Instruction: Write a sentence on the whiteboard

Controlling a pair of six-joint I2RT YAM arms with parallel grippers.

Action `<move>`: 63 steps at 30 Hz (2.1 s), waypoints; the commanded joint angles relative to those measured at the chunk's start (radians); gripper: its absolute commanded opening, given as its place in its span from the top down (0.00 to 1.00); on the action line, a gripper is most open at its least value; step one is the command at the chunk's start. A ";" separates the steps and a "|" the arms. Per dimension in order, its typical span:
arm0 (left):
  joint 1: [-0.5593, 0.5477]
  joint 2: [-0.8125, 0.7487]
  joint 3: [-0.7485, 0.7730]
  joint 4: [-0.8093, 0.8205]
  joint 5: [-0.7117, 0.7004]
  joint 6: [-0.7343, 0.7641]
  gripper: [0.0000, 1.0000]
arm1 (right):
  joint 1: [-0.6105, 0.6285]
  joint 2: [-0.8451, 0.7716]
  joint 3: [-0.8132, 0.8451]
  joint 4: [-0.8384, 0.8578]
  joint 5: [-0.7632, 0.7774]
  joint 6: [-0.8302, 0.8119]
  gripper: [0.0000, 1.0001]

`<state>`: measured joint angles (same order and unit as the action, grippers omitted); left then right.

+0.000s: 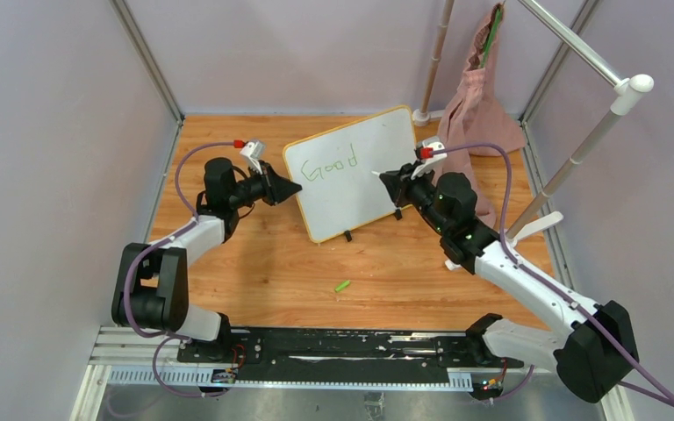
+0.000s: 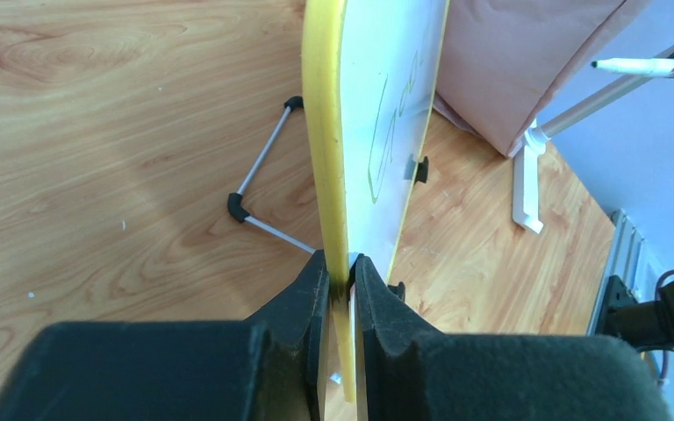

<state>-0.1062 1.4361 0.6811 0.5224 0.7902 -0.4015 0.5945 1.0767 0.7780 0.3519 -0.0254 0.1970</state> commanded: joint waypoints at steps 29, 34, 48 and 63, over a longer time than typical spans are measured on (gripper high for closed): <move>0.002 -0.060 -0.015 -0.124 -0.251 0.193 1.00 | -0.008 0.195 0.140 0.084 0.099 -0.222 1.00; 0.002 -0.056 -0.012 -0.126 -0.255 0.192 1.00 | -0.029 0.249 0.185 0.112 0.062 -0.205 1.00; 0.001 -0.057 0.004 -0.150 -0.253 0.202 1.00 | -0.055 0.354 0.231 0.171 -0.044 -0.135 1.00; 0.001 -0.055 0.006 -0.150 -0.249 0.202 1.00 | -0.073 0.397 0.245 0.198 -0.008 -0.102 1.00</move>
<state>-0.1211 1.3808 0.6861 0.4091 0.6880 -0.3107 0.5423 1.4643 0.9958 0.5095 -0.0509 0.0742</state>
